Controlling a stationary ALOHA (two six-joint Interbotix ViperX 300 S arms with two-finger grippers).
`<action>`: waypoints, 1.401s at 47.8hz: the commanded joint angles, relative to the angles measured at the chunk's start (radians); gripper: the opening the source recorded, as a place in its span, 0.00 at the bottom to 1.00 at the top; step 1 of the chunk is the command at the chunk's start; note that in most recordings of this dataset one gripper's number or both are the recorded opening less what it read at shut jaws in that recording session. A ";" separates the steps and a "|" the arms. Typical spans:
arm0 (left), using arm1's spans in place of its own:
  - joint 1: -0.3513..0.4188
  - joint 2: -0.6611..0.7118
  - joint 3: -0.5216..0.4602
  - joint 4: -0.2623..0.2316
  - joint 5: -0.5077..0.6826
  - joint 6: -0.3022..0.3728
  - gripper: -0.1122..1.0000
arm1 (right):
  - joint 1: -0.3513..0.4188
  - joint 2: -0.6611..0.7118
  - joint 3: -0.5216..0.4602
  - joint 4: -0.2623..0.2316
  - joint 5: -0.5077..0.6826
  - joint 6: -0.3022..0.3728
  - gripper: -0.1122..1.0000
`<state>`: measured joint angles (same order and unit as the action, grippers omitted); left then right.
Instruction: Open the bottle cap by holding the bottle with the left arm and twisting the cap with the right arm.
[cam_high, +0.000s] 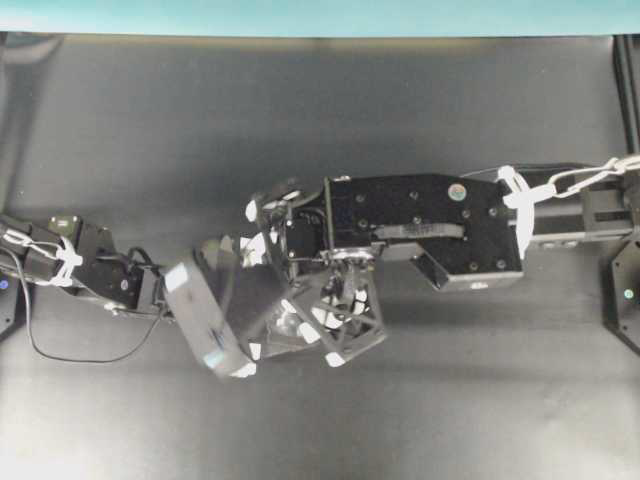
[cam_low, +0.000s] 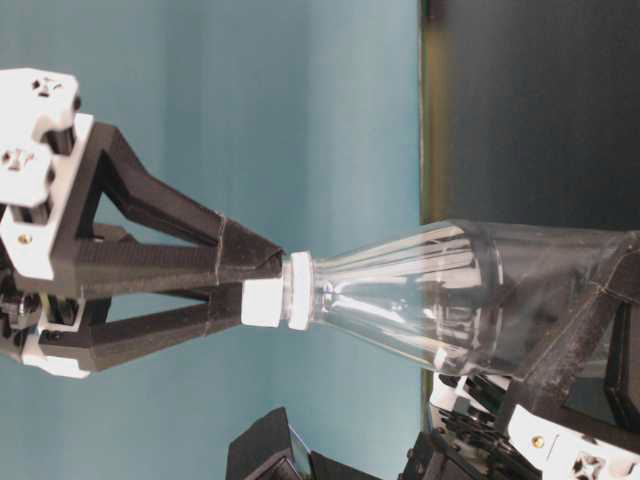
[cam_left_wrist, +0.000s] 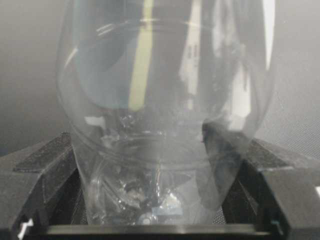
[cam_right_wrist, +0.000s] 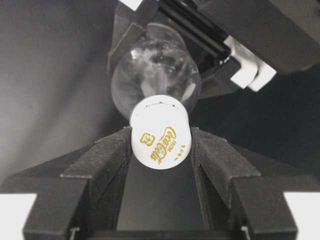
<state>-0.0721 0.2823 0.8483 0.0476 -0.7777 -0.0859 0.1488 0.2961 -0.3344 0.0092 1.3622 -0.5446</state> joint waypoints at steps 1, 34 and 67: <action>0.005 -0.005 -0.006 -0.003 0.000 -0.012 0.82 | 0.023 -0.017 0.009 -0.014 -0.005 -0.049 0.44; 0.006 -0.006 -0.003 -0.002 0.000 -0.012 0.82 | 0.015 -0.060 0.097 -0.038 -0.017 0.026 0.44; 0.012 -0.006 -0.002 -0.002 0.002 -0.014 0.82 | 0.014 -0.193 0.094 -0.124 -0.110 0.238 0.86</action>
<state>-0.0660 0.2823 0.8514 0.0460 -0.7747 -0.0982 0.1488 0.1611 -0.2301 -0.1120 1.2563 -0.3467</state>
